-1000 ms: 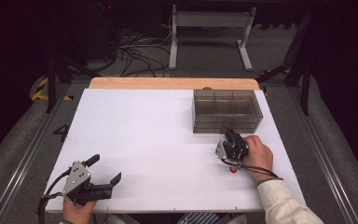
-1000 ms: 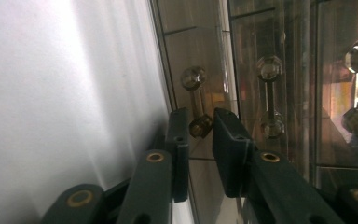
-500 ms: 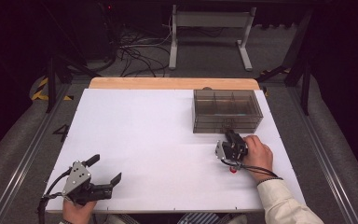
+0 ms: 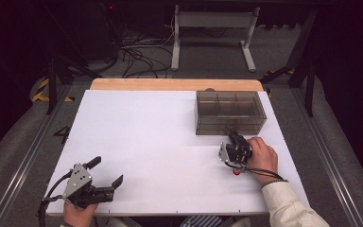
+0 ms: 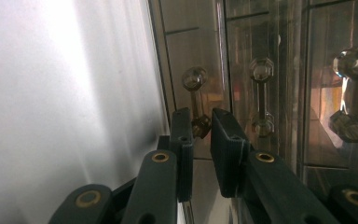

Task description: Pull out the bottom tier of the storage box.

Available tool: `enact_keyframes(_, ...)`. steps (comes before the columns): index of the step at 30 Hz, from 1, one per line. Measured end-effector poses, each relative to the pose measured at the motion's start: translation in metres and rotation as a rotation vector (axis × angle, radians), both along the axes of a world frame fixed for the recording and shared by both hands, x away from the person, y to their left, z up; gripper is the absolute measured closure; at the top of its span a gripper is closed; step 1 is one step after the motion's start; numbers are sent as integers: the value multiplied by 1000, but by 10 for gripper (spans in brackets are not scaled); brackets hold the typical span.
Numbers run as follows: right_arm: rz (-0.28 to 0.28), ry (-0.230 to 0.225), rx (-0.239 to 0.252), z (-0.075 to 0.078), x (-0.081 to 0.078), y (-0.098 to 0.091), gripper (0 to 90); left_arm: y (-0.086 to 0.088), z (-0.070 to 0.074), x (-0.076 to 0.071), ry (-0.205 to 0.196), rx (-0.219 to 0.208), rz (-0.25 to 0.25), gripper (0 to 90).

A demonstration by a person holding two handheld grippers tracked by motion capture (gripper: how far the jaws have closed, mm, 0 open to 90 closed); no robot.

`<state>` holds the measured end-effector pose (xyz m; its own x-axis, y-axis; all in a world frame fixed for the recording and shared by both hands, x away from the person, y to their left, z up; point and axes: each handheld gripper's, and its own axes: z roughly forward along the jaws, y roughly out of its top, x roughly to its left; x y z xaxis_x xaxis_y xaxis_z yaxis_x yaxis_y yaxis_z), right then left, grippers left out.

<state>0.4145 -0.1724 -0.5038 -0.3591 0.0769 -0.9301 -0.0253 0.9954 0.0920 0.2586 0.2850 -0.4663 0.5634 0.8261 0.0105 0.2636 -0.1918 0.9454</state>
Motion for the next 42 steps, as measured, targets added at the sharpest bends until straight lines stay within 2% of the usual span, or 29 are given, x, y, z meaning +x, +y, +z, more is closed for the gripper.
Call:
enact_keyframes(11,15,25,6,5,-9,0,795,0,0,0,2,0,0,36)
enact_keyframes(12,17,34,13,6,-10,-1,792,0,0,0,2,0,0,36)
enact_keyframes(14,23,82,17,8,-11,-2,781,0,0,0,3,3,1,36)
enact_keyframes(17,35,107,14,10,-15,-5,749,0,0,1,2,2,3,36)
enact_keyframes(20,50,157,70,16,-15,-8,698,0,-1,1,4,0,4,36)
enact_keyframes(23,61,190,113,22,-16,-10,672,-1,0,1,3,4,4,36)
enact_keyframes(27,70,202,136,26,-18,-11,668,-1,-1,1,5,5,4,36)
enact_keyframes(30,67,223,175,31,-19,-11,671,-1,-1,1,5,6,4,36)
enact_keyframes(33,21,284,264,38,-20,-12,711,-1,0,1,3,4,4,36)
enact_keyframes(35,19,336,309,44,-19,-13,712,-1,0,1,4,6,5,36)
enact_keyframes(40,28,404,428,55,-19,-17,680,-1,0,1,3,7,5,36)
enact_keyframes(41,31,445,435,59,-19,-19,682,0,0,1,2,5,3,36)
enact_keyframes(42,23,467,460,60,-19,-19,683,-1,0,1,3,5,4,36)
